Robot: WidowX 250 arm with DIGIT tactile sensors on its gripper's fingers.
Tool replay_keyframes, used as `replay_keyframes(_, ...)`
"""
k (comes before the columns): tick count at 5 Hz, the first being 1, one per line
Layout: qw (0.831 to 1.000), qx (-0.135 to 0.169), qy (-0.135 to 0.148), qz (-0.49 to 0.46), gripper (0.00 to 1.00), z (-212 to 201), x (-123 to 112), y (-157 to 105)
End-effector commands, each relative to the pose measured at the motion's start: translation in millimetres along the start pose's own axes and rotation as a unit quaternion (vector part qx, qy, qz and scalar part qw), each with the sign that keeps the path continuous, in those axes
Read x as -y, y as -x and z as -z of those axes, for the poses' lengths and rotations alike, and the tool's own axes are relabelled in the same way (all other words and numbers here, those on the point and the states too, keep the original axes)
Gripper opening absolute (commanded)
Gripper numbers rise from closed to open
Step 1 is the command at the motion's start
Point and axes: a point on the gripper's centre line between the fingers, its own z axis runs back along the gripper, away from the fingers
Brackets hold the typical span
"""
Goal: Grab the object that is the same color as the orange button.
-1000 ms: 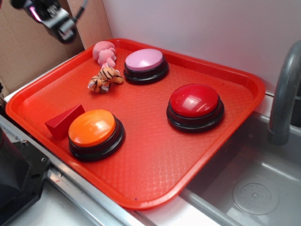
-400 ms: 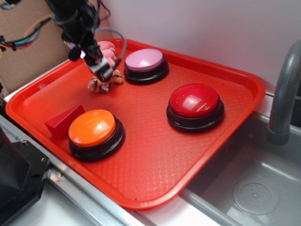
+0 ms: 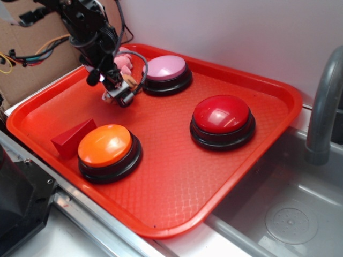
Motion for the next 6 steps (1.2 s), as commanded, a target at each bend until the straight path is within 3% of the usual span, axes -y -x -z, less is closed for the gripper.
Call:
replay_keyframes(1,0.997,0.038,0.041,-0.046,0.67,5.4,-14.7,0.8)
replay_keyframes(2,0.996,0.043,0.049,-0.060,0.00,-0.9,-14.2,1.2)
replay_keyframes(3,0.993,0.037,0.064,-0.090,0.00,-15.9,-11.6,-2.6)
replay_keyframes(4,0.989,-0.001,0.058,-0.139,0.00,-59.6,-6.0,-12.2)
replay_keyframes(6,0.980,-0.047,0.121,-0.150,0.00,-159.5,34.5,-58.2)
